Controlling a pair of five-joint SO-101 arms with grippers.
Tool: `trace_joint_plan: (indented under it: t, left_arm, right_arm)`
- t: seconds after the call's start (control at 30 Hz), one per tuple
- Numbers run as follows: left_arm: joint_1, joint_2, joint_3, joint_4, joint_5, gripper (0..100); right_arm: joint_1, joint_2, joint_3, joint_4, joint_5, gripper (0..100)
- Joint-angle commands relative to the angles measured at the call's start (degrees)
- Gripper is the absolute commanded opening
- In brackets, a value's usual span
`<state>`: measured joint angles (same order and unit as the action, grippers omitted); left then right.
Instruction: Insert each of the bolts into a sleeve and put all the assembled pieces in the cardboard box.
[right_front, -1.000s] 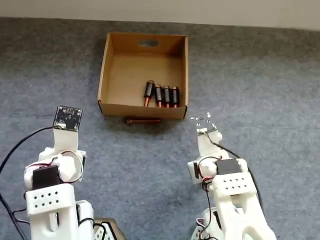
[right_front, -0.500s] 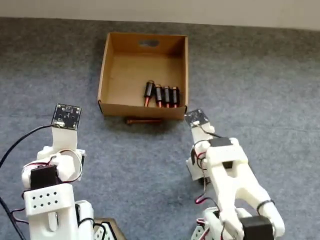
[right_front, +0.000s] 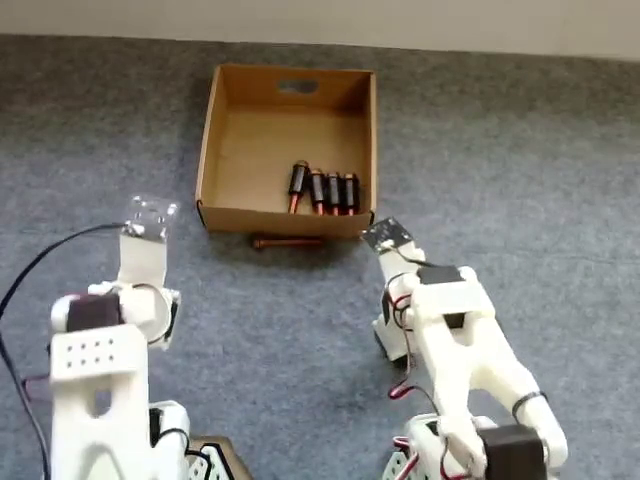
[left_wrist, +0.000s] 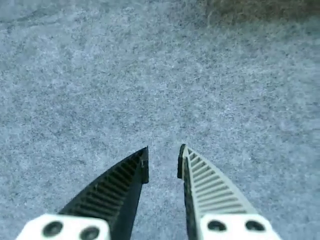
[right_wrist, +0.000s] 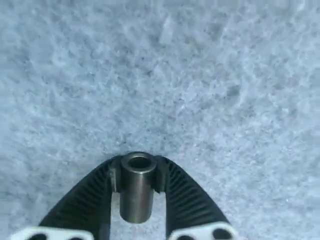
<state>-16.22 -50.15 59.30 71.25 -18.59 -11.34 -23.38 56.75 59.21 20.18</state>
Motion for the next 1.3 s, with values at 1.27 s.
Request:
trace_joint_plan:
  t: [1.27]
  left_arm:
    - [24.7, 46.7, -30.6, -21.0, 19.4, 18]
  right_arm:
    - [-0.4, -37.2, 8.8, -4.2, -16.5, 0.5]
